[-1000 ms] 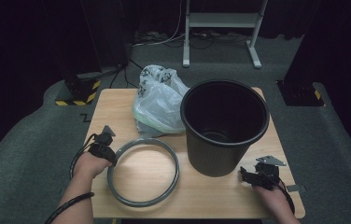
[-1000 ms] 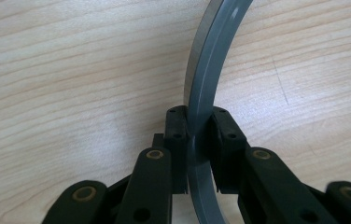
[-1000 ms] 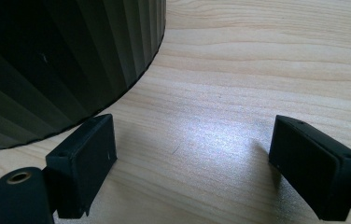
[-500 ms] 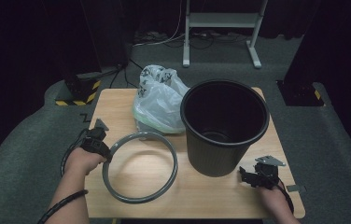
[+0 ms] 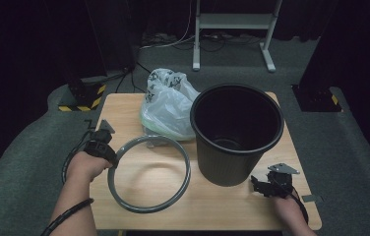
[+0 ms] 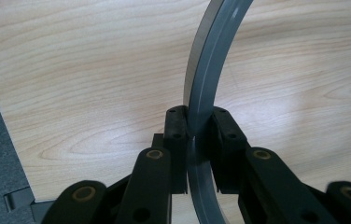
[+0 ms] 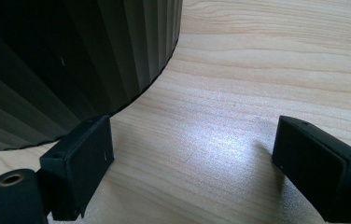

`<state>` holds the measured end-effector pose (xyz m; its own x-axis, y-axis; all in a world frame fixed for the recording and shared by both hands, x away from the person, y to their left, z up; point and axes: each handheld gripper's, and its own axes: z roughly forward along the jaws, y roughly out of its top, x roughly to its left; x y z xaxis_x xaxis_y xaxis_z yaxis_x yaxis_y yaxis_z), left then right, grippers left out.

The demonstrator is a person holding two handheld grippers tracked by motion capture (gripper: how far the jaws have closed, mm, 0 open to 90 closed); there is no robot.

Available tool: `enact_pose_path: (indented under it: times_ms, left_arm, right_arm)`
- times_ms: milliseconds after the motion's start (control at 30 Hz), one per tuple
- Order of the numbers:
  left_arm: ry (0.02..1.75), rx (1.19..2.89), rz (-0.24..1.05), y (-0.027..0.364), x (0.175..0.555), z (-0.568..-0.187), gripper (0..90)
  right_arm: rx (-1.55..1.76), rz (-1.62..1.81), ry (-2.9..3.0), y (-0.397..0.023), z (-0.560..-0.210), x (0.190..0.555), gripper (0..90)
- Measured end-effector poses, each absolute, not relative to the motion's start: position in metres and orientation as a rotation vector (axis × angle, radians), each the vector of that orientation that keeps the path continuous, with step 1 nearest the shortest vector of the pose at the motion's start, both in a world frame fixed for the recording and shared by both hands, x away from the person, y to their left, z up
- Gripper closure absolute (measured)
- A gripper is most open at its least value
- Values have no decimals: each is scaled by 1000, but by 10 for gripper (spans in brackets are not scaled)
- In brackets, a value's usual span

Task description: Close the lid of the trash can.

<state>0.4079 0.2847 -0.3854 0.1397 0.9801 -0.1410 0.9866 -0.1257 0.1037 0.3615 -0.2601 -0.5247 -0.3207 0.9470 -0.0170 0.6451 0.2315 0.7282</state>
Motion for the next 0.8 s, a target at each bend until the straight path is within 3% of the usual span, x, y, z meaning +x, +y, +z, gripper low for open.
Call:
enact_pose_path:
  times_ms: [800]
  left_arm:
    - [1932,2203,-3,281,423,-332,777]
  right_arm:
    - [1465,872,2051,-259,-525,362,120]
